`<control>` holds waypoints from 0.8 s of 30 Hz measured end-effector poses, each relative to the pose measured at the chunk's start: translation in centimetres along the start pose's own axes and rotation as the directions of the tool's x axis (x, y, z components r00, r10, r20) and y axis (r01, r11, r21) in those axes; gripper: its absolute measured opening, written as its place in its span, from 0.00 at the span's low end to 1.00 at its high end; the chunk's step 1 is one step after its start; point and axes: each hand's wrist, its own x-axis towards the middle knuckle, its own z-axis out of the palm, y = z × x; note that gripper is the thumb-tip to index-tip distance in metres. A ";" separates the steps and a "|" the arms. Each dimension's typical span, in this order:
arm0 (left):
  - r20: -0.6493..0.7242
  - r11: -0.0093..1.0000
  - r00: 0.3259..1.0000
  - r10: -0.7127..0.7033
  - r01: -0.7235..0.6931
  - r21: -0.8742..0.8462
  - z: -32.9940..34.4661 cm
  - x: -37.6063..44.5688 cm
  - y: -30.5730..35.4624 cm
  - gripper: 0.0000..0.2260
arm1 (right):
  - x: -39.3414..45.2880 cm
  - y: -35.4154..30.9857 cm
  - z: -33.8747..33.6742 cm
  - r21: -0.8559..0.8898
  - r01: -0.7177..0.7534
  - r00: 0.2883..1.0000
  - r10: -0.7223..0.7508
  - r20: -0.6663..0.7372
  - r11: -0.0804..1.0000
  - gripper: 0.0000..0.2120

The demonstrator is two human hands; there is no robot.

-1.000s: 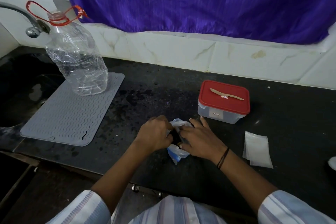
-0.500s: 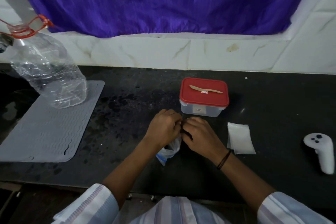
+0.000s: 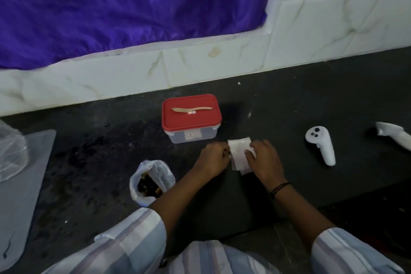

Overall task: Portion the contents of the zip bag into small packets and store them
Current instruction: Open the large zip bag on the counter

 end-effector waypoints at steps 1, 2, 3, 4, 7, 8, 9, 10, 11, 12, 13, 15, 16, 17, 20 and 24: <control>-0.001 1.000 1.000 -0.020 0.020 -0.018 0.6 0.5 0.1 0.07 | 0.2 0.5 -0.1 -0.014 -0.028 1.000 0.028 -0.001 1.000 0.08; -0.001 0.998 0.999 -0.050 0.050 -0.043 1.0 0.8 0.3 0.08 | 0.3 0.7 -0.1 -0.022 -0.054 0.999 0.054 -0.008 0.998 0.08; 0.004 0.994 0.997 -0.083 0.083 -0.071 1.5 1.2 0.4 0.09 | 0.5 1.0 -0.1 -0.020 -0.086 0.996 0.086 -0.016 0.996 0.08; 0.009 0.988 0.993 -0.117 0.118 -0.100 1.9 1.5 0.5 0.11 | 0.7 1.2 -0.1 -0.016 -0.118 0.993 0.117 -0.019 0.993 0.09; 0.019 0.971 0.982 -0.186 0.187 -0.152 3.0 2.3 0.5 0.13 | 1.2 1.8 0.3 -0.017 -0.193 0.981 0.194 0.028 0.981 0.10; 0.017 0.968 0.979 -0.202 0.202 -0.151 3.3 2.4 0.5 0.14 | 1.3 1.9 0.4 -0.007 -0.212 0.976 0.212 0.053 0.977 0.10; 0.009 0.965 0.977 -0.214 0.213 -0.150 3.6 2.6 0.4 0.14 | 1.3 1.9 0.6 0.017 -0.228 0.972 0.227 0.065 0.973 0.09; 0.001 0.963 0.975 -0.223 0.221 -0.155 3.8 2.8 0.3 0.15 | 1.2 1.9 0.7 0.050 -0.240 0.969 0.237 0.064 0.969 0.07; -0.002 0.959 0.973 -0.231 0.228 -0.166 4.0 2.8 0.2 0.15 | 1.1 1.8 0.8 0.076 -0.242 0.970 0.239 0.049 0.967 0.06; -0.002 0.955 0.971 -0.241 0.237 -0.180 4.1 2.9 0.2 0.16 | 1.0 1.8 0.9 0.086 -0.239 0.971 0.237 0.025 0.967 0.06; 0.000 0.951 0.969 -0.248 0.243 -0.191 4.1 3.0 0.1 0.16 | 0.9 1.7 0.9 0.088 -0.230 0.973 0.231 -0.005 0.969 0.06; -0.028 0.950 0.967 -0.252 0.242 -0.198 4.1 3.1 0.2 0.15 | 1.0 1.6 0.9 0.113 -0.203 0.976 0.210 -0.054 0.973 0.08; -0.060 0.953 0.967 -0.246 0.230 -0.197 4.0 3.2 0.2 0.14 | 1.1 1.5 0.8 0.144 -0.188 0.979 0.197 -0.054 0.972 0.10; -0.095 0.959 0.969 -0.229 0.208 -0.192 3.9 3.2 0.1 0.13 | 1.1 1.4 0.5 0.186 -0.171 0.982 0.182 -0.040 0.967 0.10; -0.116 0.979 0.984 -0.138 0.118 -0.164 2.8 3.3 0.2 0.10 | 1.5 0.6 -0.6 0.338 -0.082 0.997 0.079 0.023 0.938 0.09; -0.010 0.938 0.995 -0.102 0.092 -0.334 0.0 2.8 0.5 0.08 | 2.3 -1.5 -1.8 0.389 -0.002 0.997 -0.030 0.075 0.921 0.06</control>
